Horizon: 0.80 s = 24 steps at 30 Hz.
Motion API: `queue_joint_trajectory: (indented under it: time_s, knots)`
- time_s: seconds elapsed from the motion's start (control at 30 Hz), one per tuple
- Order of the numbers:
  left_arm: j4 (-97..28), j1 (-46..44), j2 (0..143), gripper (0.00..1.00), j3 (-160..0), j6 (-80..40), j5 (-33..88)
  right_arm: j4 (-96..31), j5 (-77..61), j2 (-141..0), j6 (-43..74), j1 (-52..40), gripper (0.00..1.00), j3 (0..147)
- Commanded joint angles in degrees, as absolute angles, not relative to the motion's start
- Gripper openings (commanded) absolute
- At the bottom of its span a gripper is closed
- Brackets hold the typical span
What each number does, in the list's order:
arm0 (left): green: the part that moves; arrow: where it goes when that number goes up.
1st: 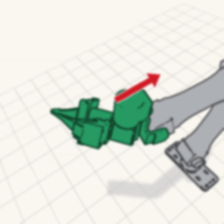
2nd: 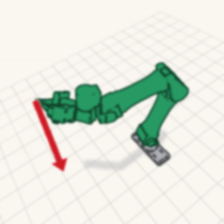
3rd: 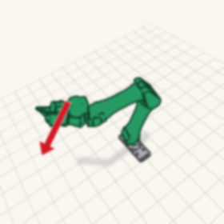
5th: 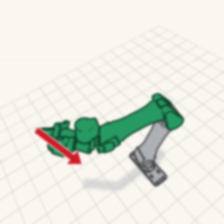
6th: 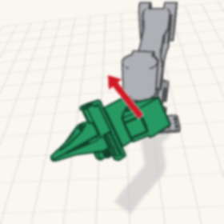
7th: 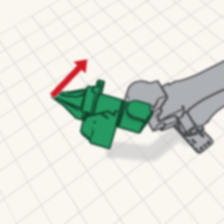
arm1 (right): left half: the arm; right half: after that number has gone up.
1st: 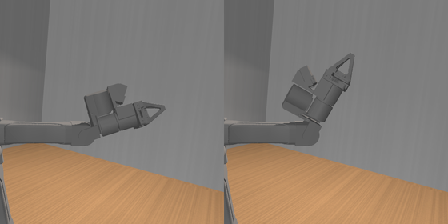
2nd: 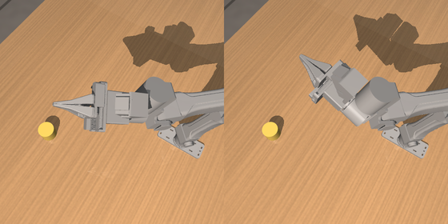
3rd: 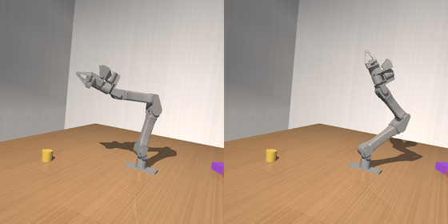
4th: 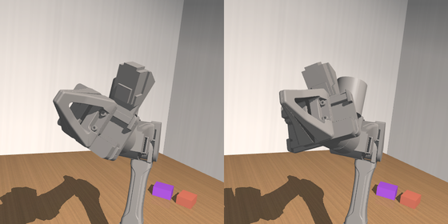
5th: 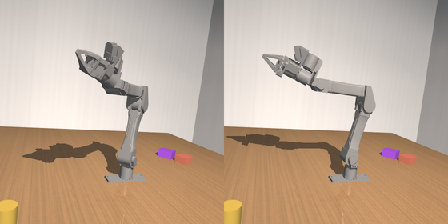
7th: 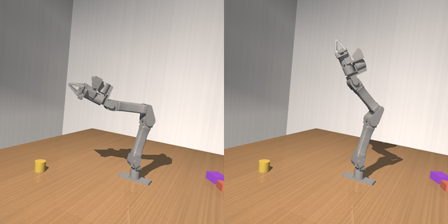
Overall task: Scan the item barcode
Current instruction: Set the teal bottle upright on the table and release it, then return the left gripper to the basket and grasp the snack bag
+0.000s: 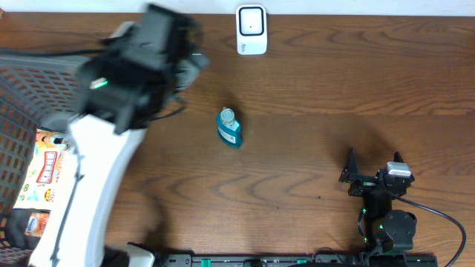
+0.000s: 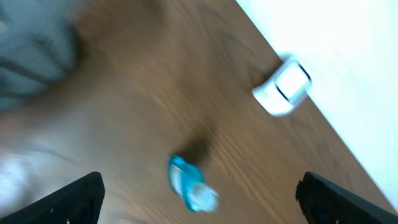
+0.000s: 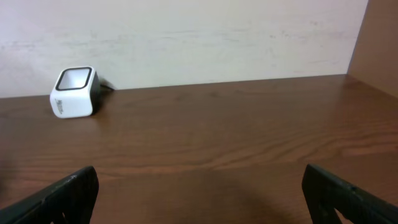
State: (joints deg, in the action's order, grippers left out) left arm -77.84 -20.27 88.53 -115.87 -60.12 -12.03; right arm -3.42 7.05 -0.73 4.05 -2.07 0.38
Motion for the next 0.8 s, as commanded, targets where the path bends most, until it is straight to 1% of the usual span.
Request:
queue_joint_trajectory:
  time_s: [0.0,0.23,0.43,0.63,0.77]
  knots:
    - [-81.6,-12.99,85.17,0.98,-116.22,-57.71,-15.11,-3.66,6.92,-0.49,3.55,-2.68,0.99,0.32]
    - [-91.66,4.01,82.28,0.98,-116.2,-61.58,-15.11,-3.66,6.92,-0.49,3.55,-2.68,0.99,0.32]
    - [-96.79,18.68,82.35,0.98,-113.21,-61.67,-15.75,-3.66,6.92,-0.49,3.55,-2.68,0.99,0.32]
    - [-95.57,29.1,82.35,0.98,-105.3,-61.54,-15.77,-3.66,6.92,-0.49,3.55,-2.68,0.99,0.32]
    - [-91.02,32.6,82.37,0.98,-97.43,-61.1,-15.75,-3.66,6.92,-0.49,3.55,-2.68,0.99,0.32]
